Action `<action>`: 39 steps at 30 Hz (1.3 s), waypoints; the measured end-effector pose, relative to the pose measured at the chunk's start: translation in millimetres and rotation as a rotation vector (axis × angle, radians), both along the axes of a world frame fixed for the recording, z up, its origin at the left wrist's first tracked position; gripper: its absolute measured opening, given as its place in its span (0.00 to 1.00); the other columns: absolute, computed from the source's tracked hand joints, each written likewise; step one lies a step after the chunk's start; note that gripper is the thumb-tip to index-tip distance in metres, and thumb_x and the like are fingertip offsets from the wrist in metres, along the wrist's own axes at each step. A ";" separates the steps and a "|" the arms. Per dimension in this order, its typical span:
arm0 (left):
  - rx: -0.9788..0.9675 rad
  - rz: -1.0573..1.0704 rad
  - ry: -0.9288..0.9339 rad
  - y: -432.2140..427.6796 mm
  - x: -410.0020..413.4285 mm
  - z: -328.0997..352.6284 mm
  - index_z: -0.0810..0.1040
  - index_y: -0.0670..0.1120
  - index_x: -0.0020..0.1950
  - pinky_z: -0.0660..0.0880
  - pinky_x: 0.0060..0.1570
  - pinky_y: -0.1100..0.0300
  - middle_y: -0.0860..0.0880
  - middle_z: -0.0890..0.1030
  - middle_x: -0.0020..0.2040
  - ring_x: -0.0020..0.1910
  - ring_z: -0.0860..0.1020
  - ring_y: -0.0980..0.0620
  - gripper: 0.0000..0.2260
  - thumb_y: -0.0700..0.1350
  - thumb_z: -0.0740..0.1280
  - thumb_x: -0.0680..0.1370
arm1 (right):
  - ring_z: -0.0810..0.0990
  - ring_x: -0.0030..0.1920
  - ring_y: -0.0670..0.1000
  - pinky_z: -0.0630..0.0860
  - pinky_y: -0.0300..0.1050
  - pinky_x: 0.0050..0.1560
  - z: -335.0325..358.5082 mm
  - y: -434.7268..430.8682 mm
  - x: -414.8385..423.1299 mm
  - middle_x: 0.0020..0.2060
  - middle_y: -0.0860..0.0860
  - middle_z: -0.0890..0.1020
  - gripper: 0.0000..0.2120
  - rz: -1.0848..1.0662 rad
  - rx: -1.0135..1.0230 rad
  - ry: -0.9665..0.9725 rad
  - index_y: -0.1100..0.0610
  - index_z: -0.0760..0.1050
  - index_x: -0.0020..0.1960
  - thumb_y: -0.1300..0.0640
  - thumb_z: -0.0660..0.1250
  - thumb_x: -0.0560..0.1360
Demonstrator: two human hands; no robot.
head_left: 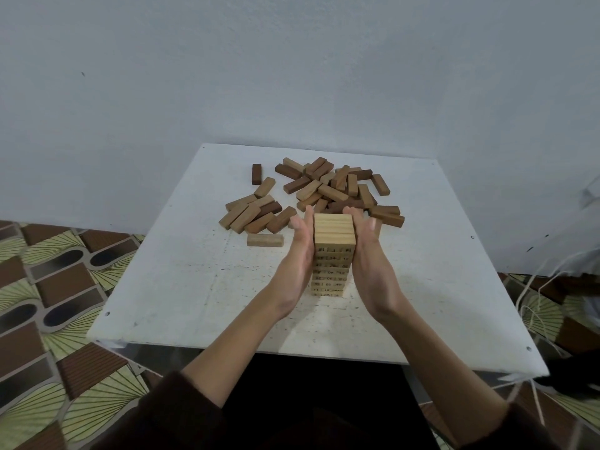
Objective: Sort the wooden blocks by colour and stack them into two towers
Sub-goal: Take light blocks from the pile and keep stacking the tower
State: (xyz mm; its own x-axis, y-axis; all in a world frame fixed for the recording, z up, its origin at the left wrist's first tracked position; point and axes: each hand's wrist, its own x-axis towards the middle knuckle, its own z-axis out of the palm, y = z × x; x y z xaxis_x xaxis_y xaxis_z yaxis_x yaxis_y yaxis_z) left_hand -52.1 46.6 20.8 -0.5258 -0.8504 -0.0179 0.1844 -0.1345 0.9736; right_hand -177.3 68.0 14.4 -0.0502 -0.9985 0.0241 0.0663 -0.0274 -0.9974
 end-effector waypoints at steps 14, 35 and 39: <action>0.005 0.165 -0.040 -7.5 13.4 -10.3 0.56 0.49 0.77 0.55 0.71 0.62 0.56 0.59 0.76 0.74 0.58 0.60 0.36 0.69 0.43 0.75 | 0.63 0.69 0.40 0.59 0.38 0.69 2.0 3.7 -20.2 0.71 0.41 0.64 0.24 -0.081 0.020 0.125 0.51 0.56 0.75 0.43 0.47 0.82; -0.300 -0.036 -0.634 -30.5 17.6 -55.4 0.60 0.52 0.72 0.73 0.37 0.71 0.54 0.72 0.50 0.40 0.72 0.57 0.42 0.33 0.77 0.66 | 0.74 0.47 0.41 0.73 0.29 0.41 -38.5 -13.0 -34.5 0.55 0.46 0.71 0.47 0.227 0.146 0.765 0.52 0.52 0.72 0.63 0.78 0.64; -0.328 -0.039 -0.621 -31.1 17.5 -61.0 0.61 0.58 0.67 0.74 0.39 0.70 0.49 0.74 0.53 0.41 0.73 0.58 0.38 0.34 0.76 0.67 | 0.74 0.49 0.42 0.74 0.30 0.42 -42.3 -13.5 -33.7 0.55 0.45 0.71 0.46 0.213 0.131 0.730 0.51 0.52 0.72 0.63 0.77 0.64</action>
State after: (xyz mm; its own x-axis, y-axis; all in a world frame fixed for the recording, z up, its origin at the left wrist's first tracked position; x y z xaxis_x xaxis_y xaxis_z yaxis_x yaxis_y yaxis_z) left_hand -34.6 15.5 -40.2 -0.5320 -0.8438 -0.0702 -0.4177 0.1894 0.8886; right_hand -211.0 54.5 -27.9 0.1268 -0.9817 -0.1418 -0.6188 0.0334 -0.7849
